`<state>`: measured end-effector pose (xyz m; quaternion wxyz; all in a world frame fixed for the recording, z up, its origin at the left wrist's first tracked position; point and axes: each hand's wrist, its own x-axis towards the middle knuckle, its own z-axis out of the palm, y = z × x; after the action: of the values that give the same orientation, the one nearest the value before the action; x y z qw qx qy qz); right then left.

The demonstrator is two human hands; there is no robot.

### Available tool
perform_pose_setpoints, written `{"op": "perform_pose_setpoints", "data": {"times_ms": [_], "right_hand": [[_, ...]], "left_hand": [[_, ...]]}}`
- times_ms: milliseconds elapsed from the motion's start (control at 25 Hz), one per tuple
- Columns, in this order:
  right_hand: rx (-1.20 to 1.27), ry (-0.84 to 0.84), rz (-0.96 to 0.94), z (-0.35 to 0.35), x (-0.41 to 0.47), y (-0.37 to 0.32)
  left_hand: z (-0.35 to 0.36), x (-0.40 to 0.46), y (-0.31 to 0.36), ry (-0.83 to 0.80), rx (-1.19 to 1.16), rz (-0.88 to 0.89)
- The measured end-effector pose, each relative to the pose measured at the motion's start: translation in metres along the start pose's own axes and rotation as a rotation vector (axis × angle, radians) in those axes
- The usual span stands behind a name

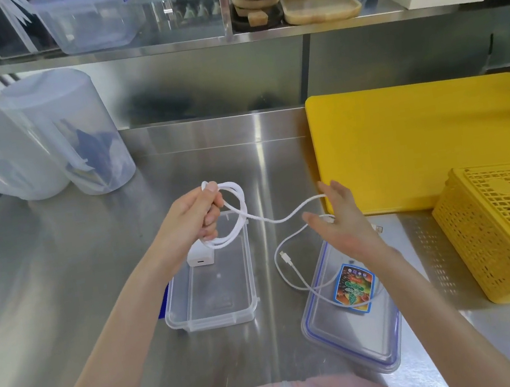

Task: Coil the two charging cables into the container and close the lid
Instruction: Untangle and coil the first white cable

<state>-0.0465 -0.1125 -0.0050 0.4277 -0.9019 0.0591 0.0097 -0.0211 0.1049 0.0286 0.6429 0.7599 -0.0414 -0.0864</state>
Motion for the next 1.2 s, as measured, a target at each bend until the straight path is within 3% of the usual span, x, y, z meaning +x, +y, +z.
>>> {"op": "perform_pose_setpoints", "data": {"times_ms": [120,320,400,600,680,760,920,1000,1080,1200], "right_hand": [[-0.037,-0.131,-0.176,0.012,-0.002,-0.013],[0.117,-0.39,-0.213,0.027,-0.008,-0.025],[0.121,-0.367,-0.24,0.025,-0.008,-0.021],[0.368,0.007,-0.237,0.007,0.0,-0.017],[0.442,0.084,-0.243,-0.002,0.001,-0.019],[0.467,0.049,-0.258,-0.005,-0.001,-0.019],[0.365,-0.229,-0.264,0.002,-0.006,-0.017],[0.325,-0.325,-0.292,0.01,-0.009,-0.021],[0.302,-0.346,-0.289,0.016,-0.011,-0.022],[0.465,-0.262,-0.26,0.014,-0.008,-0.021]], "left_hand": [[0.005,-0.002,0.0,-0.108,-0.005,0.0],[0.01,-0.005,0.001,-0.185,-0.093,0.019],[0.007,-0.006,0.0,-0.178,-0.093,0.021],[0.001,-0.006,-0.002,-0.113,-0.094,0.032],[0.003,-0.006,-0.002,-0.123,-0.088,0.031],[0.005,-0.006,-0.003,-0.146,-0.156,0.026],[0.009,-0.007,-0.003,-0.245,-0.463,-0.037],[0.015,-0.01,-0.004,-0.309,-0.487,-0.05],[0.019,-0.01,-0.006,-0.331,-0.464,-0.048],[0.014,-0.008,-0.009,-0.3,-0.402,-0.05]]}}
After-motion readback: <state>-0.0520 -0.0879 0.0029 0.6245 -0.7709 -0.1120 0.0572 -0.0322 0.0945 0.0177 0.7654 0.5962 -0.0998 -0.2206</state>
